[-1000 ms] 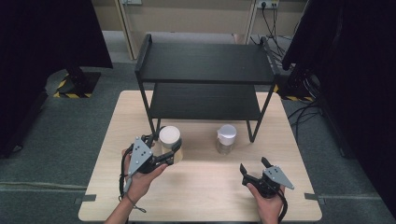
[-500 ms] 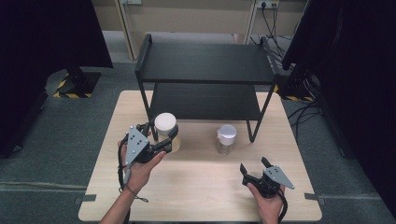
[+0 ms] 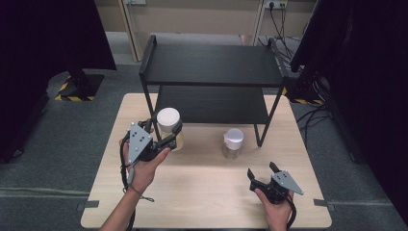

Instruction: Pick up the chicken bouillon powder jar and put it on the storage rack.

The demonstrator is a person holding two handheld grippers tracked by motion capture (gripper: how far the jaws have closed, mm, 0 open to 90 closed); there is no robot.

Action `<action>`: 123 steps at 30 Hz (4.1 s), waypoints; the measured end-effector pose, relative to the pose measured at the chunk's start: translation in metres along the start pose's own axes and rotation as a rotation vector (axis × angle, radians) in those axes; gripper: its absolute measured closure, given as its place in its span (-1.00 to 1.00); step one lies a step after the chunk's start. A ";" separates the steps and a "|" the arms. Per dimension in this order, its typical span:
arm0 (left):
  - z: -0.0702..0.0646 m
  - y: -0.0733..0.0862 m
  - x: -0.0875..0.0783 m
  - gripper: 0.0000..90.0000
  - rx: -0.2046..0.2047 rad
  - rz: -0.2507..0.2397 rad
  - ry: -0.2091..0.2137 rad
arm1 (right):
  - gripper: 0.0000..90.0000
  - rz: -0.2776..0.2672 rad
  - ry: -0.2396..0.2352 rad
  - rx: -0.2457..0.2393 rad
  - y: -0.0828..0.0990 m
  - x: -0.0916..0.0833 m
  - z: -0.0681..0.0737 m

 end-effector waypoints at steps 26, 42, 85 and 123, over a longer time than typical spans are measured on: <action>0.006 -0.040 0.022 -0.25 0.004 -0.060 -0.078 | -0.82 0.000 0.003 0.009 0.000 0.000 0.000; 0.009 -0.065 0.033 -0.25 0.016 -0.081 -0.112 | -0.82 -0.001 0.003 0.012 0.000 0.001 -0.001; 0.019 -0.127 0.073 -0.25 0.004 -0.111 -0.172 | -0.81 0.003 0.008 0.017 -0.001 0.001 -0.001; 0.042 -0.130 0.139 -0.25 -0.002 -0.054 -0.221 | -0.81 0.006 0.001 0.015 -0.002 0.003 -0.002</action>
Point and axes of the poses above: each handheld gripper's, and its own axes: x roughly forward along the jaws, y roughly out of its underside, z roughly to its left, the point moved 1 cm from there along x, roughly forward along the jaws
